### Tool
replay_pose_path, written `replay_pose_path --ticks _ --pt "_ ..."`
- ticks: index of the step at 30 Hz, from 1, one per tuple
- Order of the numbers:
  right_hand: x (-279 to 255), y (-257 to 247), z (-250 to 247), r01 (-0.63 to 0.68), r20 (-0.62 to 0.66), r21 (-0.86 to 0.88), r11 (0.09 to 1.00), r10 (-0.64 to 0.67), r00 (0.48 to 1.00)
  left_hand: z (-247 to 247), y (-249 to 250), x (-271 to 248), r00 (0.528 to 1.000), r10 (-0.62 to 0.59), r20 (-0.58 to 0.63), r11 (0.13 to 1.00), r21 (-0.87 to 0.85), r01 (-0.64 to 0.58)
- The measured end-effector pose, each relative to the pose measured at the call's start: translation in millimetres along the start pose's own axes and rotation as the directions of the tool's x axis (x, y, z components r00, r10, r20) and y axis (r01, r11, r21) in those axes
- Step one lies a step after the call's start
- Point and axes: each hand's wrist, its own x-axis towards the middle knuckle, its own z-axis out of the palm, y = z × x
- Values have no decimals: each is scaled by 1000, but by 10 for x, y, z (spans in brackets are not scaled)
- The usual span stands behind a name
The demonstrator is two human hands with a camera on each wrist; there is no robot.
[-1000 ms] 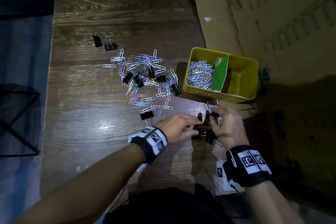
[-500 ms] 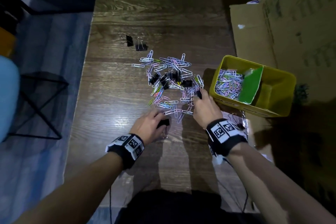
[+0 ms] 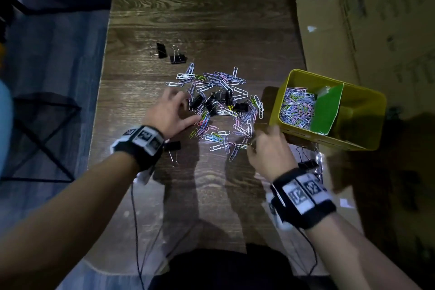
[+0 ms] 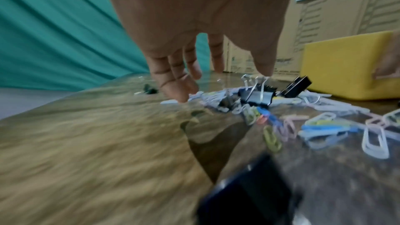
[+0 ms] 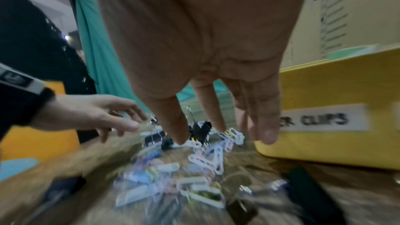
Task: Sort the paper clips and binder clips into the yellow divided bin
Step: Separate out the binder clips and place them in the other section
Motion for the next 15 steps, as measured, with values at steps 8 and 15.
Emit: replay_pose_path --ticks 8,15 --pt "773 -297 -273 20 14 -7 1000 -20 1000 133 595 458 980 -63 188 939 345 -6" --pt "954 -420 -59 37 -58 -70 997 -41 997 148 530 574 975 72 211 948 289 -133"
